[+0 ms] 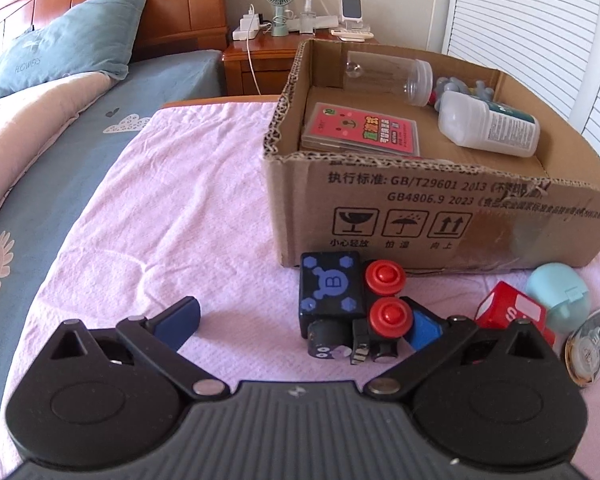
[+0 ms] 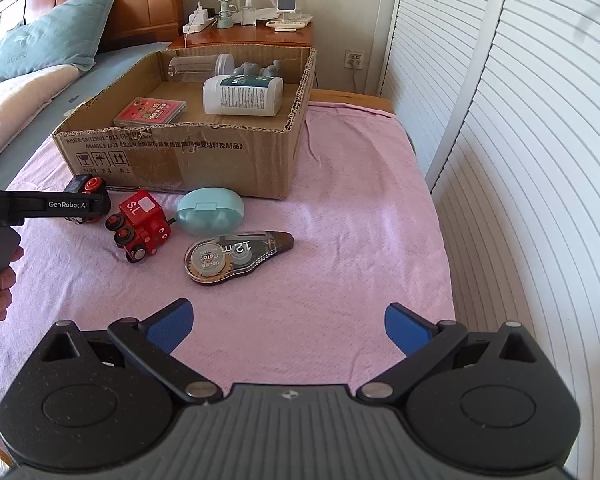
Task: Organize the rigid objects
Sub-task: 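Grasp the black-and-blue toy train with the left gripper while the right approaches the tape roller, then close the right gripper on the correction tape roller while the left holds the train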
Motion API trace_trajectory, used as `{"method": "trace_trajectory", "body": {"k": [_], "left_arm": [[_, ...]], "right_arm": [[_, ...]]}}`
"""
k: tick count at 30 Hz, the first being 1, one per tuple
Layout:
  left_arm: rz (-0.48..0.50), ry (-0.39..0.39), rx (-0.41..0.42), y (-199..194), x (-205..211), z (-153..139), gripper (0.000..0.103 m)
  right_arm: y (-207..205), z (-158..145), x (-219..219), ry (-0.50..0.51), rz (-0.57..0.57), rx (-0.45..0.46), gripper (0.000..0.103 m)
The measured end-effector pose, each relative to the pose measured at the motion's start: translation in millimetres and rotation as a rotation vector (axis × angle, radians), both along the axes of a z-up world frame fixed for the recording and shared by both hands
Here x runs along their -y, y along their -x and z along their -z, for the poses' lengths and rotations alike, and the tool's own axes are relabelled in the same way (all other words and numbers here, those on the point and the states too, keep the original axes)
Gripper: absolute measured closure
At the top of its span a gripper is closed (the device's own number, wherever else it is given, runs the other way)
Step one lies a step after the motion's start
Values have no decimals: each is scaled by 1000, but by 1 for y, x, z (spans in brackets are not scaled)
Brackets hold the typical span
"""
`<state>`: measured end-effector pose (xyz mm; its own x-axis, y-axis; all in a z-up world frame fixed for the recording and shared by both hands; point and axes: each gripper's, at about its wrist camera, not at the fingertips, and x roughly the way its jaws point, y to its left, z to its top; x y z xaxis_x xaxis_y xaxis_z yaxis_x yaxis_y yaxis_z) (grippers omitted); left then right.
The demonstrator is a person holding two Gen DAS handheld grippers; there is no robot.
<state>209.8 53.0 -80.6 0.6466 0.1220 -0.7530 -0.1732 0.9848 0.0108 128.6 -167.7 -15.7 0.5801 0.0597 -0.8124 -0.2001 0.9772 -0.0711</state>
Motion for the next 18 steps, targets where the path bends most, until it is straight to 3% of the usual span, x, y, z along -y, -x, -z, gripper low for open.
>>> {"method": "trace_trajectory", "body": {"k": [3, 5, 6, 18], "left_arm": [[36, -16, 25, 4, 6, -4, 19], [68, 18, 29, 5, 9, -8, 49], [77, 29, 31, 6, 11, -9, 53], [46, 29, 11, 4, 11, -10, 53]], "right_arm": [[-3, 6, -5, 15, -31, -14, 0], [-5, 11, -9, 43, -56, -18, 0], [-6, 14, -10, 55, -73, -18, 0], [-38, 49, -15, 37, -244, -20, 0]]}}
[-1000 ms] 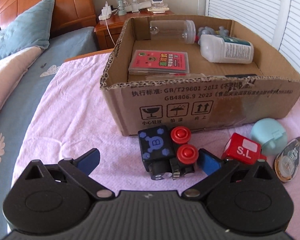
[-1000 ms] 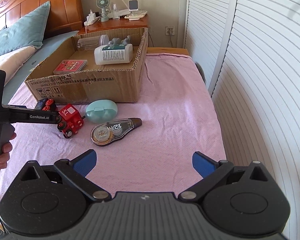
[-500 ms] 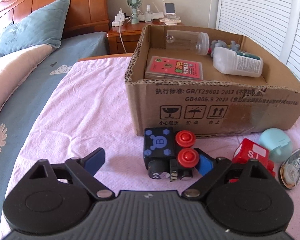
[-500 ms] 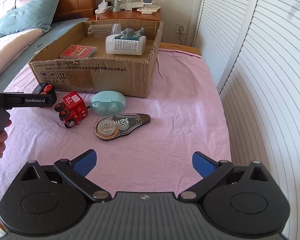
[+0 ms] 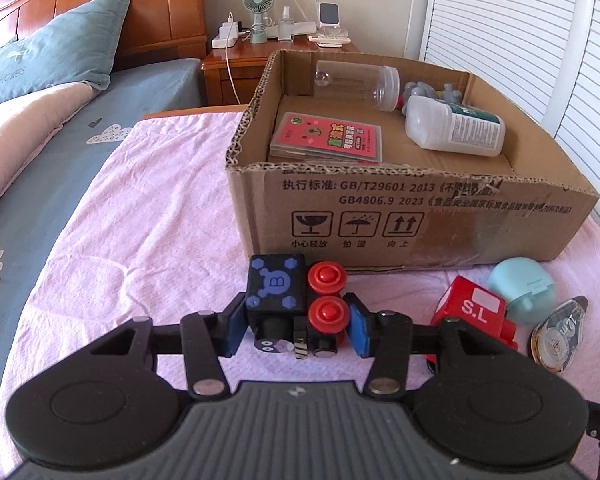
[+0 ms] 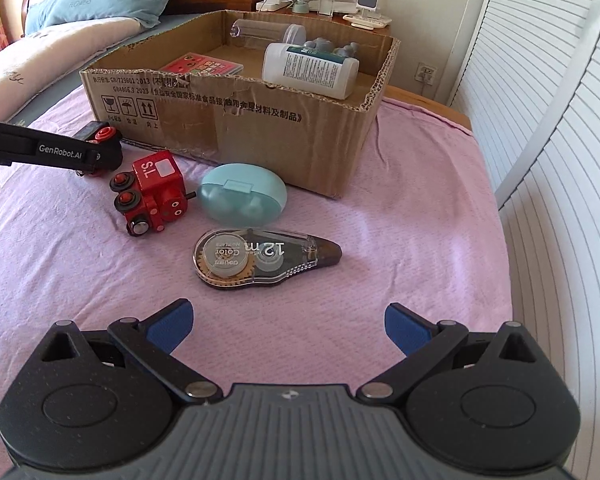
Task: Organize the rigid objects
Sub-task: 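Close the right gripper on the correction tape roller while the left holds the train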
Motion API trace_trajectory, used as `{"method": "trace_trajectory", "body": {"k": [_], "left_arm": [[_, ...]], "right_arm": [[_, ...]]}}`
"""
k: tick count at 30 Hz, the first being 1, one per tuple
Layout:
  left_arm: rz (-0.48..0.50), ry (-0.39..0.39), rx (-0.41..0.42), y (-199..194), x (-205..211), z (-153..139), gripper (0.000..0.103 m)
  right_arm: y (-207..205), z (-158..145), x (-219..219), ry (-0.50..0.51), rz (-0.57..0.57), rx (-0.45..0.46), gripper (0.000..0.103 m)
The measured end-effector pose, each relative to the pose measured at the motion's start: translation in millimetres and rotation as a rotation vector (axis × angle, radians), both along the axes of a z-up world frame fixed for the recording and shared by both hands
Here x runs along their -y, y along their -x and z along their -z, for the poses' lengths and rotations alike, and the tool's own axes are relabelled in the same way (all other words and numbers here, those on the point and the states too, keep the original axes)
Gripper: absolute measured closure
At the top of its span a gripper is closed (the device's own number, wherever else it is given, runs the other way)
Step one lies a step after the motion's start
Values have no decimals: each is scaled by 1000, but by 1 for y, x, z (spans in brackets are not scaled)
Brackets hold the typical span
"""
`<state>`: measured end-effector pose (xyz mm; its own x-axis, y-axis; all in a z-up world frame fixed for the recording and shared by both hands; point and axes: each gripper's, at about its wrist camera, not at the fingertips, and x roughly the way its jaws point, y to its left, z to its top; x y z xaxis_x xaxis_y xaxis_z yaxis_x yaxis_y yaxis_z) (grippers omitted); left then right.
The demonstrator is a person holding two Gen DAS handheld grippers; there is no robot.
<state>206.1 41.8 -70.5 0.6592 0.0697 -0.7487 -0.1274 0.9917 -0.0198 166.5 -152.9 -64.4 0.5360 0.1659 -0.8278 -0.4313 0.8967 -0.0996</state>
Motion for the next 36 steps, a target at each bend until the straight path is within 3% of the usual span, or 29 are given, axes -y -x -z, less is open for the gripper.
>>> {"method": "trace_trajectory", "body": {"k": [3, 22, 26, 28, 36], "left_arm": [[-4, 0, 1, 0, 0, 0, 53], [-39, 10, 10, 0, 0, 1, 52], [-56, 11, -1, -2, 2, 0, 53], [-58, 12, -7, -2, 2, 0, 53], [3, 19, -47, 1, -4, -6, 53]], "right_arm": [[-4, 6, -1, -47, -16, -6, 0], [-26, 12, -11, -77, -29, 67, 0], [-22, 10, -11, -85, -29, 87, 10], [-21, 9, -11, -82, -28, 89, 10], [-18, 6, -10, -56, -30, 77, 10]]}}
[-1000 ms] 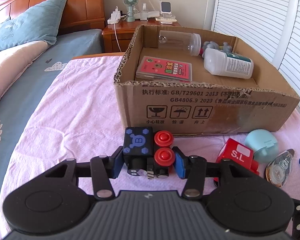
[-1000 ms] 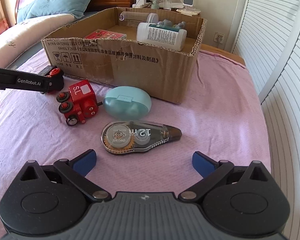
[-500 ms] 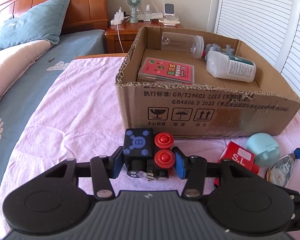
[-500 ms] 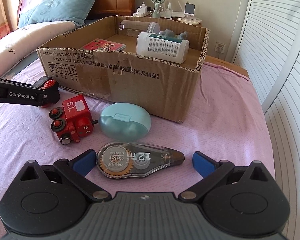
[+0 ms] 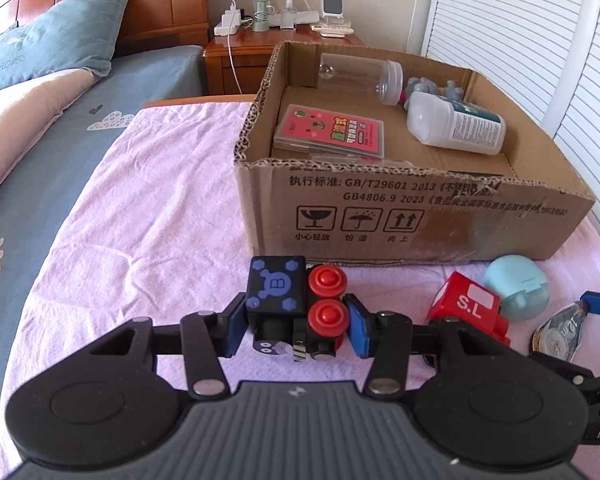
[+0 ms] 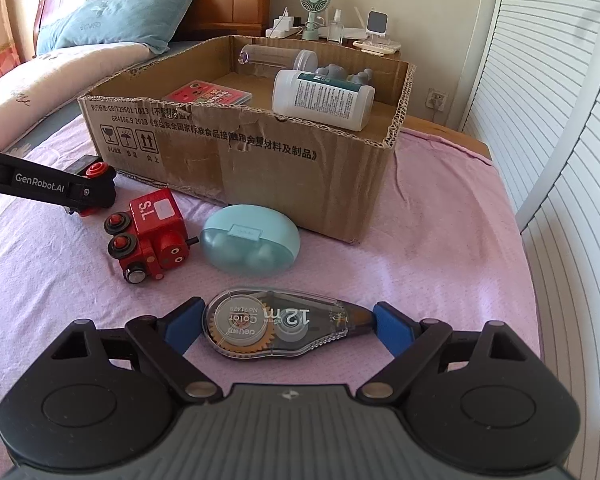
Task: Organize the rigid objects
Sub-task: 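Close the right gripper on the correction tape roller while the left holds the train, then place the black train in the box with the left gripper while the right carries the tape roller in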
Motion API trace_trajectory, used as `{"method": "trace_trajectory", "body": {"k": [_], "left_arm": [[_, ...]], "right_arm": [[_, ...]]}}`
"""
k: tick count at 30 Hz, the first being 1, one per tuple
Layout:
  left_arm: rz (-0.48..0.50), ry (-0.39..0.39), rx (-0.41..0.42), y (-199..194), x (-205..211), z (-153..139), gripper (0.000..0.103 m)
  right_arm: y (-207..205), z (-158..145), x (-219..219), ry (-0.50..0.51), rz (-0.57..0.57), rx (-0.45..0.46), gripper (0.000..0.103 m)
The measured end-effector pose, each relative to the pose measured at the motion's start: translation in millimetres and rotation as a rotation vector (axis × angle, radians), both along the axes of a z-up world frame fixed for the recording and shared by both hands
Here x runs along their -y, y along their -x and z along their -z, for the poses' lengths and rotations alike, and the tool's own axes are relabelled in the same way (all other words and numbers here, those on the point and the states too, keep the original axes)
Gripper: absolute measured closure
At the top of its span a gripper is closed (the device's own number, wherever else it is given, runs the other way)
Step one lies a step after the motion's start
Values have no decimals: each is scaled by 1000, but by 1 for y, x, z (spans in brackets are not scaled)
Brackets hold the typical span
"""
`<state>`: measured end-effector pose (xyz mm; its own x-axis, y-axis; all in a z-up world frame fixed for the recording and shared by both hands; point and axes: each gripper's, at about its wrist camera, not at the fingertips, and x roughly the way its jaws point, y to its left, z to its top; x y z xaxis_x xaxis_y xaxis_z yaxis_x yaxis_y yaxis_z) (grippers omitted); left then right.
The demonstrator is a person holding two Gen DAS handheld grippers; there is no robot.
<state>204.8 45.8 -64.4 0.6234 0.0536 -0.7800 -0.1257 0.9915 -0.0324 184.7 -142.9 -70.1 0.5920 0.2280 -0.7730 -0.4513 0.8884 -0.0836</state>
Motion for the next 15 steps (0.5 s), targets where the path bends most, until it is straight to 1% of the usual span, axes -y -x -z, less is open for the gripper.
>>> {"method": "trace_trajectory", "body": {"k": [4, 8, 11, 15], "left_arm": [[56, -15, -18, 6, -3, -7, 53], [107, -15, -46, 11, -7, -17, 53], [141, -20, -49, 14, -10, -28, 53], [180, -26, -33, 17, -13, -46, 53]], "right_arm": [[4, -6, 3, 5, -9, -10, 10], [9, -17, 6, -2, -13, -13, 10], [13, -32, 6, 2, -30, 10, 10], [15, -59, 4, -3, -47, 59, 10]]}}
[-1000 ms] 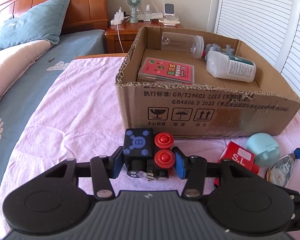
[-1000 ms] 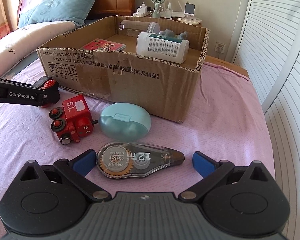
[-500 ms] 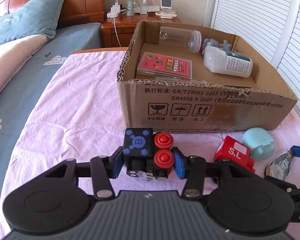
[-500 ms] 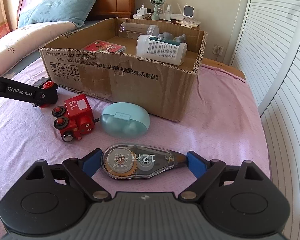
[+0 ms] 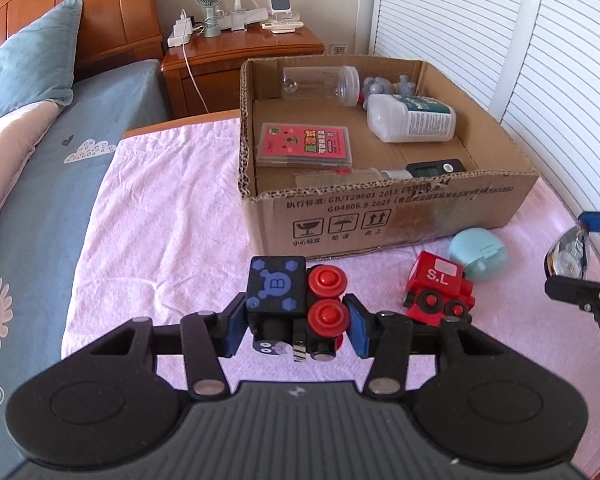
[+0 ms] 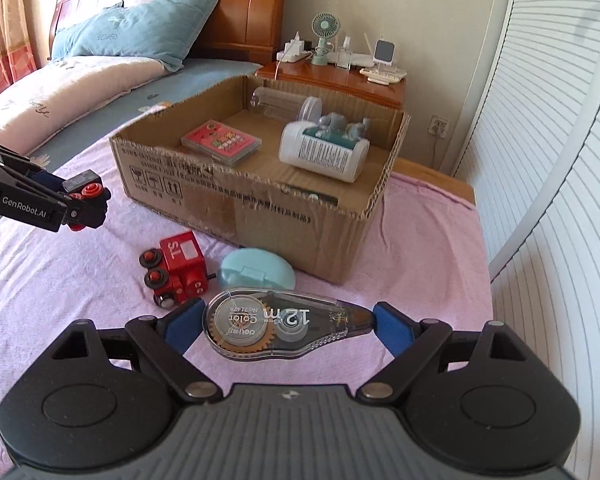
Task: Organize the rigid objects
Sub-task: 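Place the black train in the box with the left gripper while the right carries the tape roller in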
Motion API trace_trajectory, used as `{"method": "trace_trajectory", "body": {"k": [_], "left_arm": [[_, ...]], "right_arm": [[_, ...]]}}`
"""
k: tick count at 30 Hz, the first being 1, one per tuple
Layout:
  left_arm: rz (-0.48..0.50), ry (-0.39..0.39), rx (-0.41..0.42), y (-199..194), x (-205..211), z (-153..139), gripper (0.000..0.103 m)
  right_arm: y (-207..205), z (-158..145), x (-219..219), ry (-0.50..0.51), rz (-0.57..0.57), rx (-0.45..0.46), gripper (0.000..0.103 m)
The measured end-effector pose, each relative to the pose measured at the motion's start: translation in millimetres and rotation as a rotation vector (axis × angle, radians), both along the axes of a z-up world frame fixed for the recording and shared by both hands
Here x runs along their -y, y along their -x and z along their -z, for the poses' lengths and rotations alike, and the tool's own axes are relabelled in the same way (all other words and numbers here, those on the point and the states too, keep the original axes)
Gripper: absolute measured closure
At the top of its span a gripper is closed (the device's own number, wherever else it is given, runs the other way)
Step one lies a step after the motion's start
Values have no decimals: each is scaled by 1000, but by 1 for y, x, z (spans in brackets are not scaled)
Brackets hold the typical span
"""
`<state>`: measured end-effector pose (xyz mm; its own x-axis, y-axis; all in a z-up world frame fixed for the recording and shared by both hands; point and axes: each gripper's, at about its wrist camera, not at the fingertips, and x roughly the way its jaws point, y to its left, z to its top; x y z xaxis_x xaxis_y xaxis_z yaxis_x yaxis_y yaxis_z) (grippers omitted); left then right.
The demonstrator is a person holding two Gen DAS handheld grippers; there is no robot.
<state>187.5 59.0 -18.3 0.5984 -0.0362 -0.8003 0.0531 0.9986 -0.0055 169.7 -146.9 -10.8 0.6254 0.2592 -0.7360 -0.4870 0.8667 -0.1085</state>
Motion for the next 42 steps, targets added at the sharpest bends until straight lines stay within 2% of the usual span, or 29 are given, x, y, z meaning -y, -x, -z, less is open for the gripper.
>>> {"method": "trace_trajectory", "body": {"k": [6, 12, 15, 21, 24, 25, 26, 28, 33, 37, 42], "left_arm": [[50, -3, 38, -12, -3, -31, 53], [86, -12, 94, -50, 2, -55, 53], [92, -22, 98, -79, 7, -56, 53], [91, -26, 49, -139, 14, -43, 53], [77, -26, 82, -162, 15, -40, 52], [78, -18, 85, -169, 14, -39, 39], [70, -16, 80, -174, 14, -39, 22], [40, -27, 109, -175, 12, -39, 14], [49, -30, 108, -163, 5, -42, 14], [58, -38, 105, -148, -1, -49, 9], [56, -52, 96, -129, -9, -63, 8]], "right_arm": [[-17, -37, -12, -39, -21, 75, 10], [-44, -50, -32, -71, -36, 85, 10], [-56, -48, -39, -74, -36, 77, 10], [-72, -44, -46, -92, -37, 60, 10], [-78, -43, -47, -91, -34, 58, 10], [-78, -43, -47, -92, -34, 58, 10], [-80, -43, -47, -93, -33, 57, 10], [-82, -43, -48, -95, -31, 56, 10], [-84, -42, -51, -92, -35, 52, 10], [-89, -40, -56, -90, -34, 47, 10], [-102, -38, -68, -89, -24, 11, 10]]}}
